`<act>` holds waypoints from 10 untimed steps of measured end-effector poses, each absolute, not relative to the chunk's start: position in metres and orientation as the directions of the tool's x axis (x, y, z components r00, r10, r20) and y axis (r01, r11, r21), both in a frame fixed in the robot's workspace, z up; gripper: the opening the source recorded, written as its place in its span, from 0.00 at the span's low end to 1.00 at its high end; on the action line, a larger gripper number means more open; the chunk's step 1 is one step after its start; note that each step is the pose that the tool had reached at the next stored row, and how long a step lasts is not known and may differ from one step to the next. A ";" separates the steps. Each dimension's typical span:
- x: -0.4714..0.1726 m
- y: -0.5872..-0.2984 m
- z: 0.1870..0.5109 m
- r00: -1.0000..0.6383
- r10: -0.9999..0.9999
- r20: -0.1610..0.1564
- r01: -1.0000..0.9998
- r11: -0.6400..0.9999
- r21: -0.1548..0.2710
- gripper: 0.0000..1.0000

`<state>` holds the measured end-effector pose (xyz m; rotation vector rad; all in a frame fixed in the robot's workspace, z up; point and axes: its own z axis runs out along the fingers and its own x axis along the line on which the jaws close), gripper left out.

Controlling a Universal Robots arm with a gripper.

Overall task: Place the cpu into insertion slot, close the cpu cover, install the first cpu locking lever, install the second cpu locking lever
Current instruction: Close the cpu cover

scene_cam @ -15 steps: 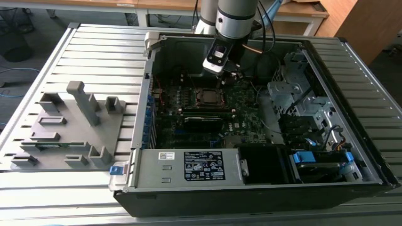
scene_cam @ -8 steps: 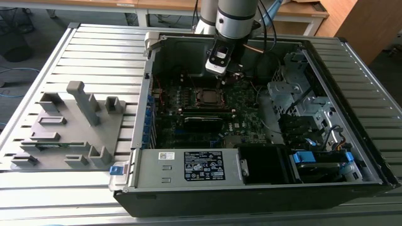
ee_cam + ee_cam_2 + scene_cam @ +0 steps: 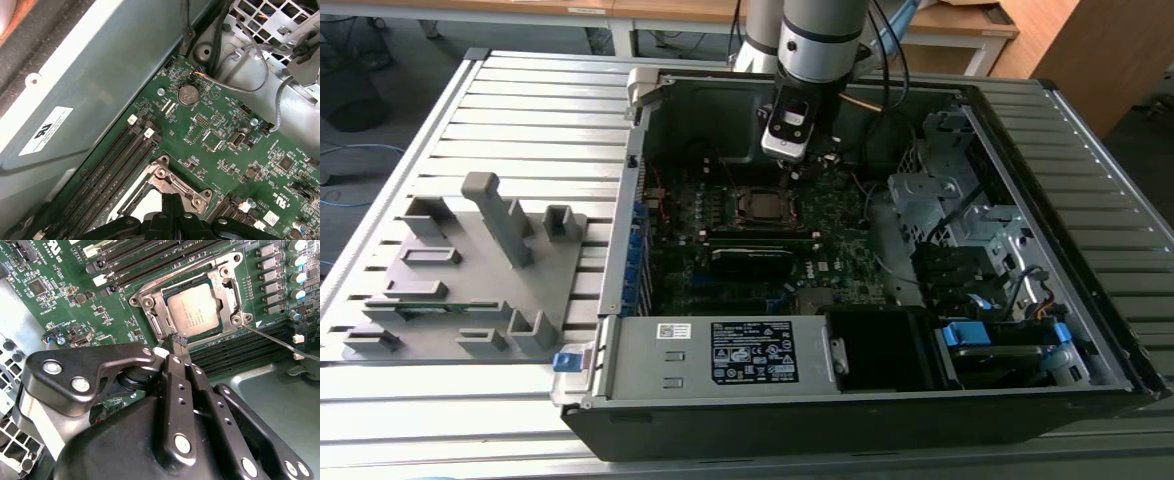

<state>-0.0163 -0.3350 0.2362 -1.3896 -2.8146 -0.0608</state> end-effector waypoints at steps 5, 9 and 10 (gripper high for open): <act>-0.016 -0.335 0.236 -0.608 0.793 0.019 0.793 0.608 0.034 0.11; -0.016 -0.335 0.236 -0.619 0.785 0.019 0.785 0.618 0.034 0.11; -0.016 -0.335 0.236 -0.627 0.779 0.019 0.779 0.626 0.034 0.11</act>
